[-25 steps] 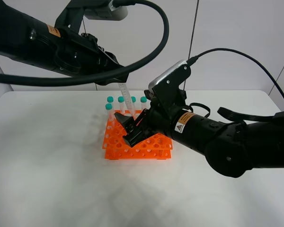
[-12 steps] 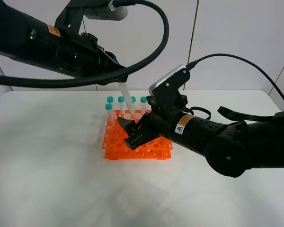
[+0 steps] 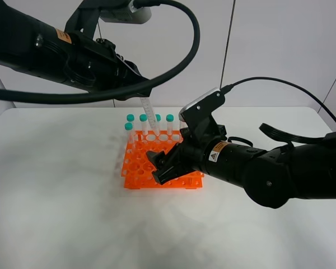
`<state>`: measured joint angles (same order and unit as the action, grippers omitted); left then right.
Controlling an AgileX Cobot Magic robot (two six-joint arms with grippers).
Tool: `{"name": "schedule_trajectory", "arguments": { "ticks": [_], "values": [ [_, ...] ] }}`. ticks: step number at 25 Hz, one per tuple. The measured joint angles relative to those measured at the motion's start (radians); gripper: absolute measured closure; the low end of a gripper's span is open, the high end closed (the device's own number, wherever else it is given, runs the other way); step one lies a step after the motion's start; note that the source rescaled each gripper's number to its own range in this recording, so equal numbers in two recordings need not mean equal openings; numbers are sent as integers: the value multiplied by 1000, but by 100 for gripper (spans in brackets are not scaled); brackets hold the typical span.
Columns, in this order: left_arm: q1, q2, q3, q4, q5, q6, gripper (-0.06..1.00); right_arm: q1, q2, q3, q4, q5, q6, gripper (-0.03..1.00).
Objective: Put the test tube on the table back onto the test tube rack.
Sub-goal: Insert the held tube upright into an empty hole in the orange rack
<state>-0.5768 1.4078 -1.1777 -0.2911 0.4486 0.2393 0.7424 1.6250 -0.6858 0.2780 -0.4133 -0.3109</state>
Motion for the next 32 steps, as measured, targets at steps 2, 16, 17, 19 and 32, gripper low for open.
{"name": "schedule_trajectory", "arguments": {
  "ticks": [2, 16, 17, 19, 32],
  "values": [
    [0, 0, 0, 0, 0, 0, 94, 0, 0, 0, 39, 39, -10, 6],
    [0, 0, 0, 0, 0, 4, 94, -138, -1, 0, 189, 213, -95, 6],
    [0, 0, 0, 0, 0, 4, 94, -152, -1, 0, 189, 220, -98, 6],
    [0, 0, 0, 0, 0, 4, 94, -184, -1, 0, 188, 229, -99, 6],
    [0, 0, 0, 0, 0, 4, 94, -403, -1, 0, 127, 298, -145, 6]
  ]
}}
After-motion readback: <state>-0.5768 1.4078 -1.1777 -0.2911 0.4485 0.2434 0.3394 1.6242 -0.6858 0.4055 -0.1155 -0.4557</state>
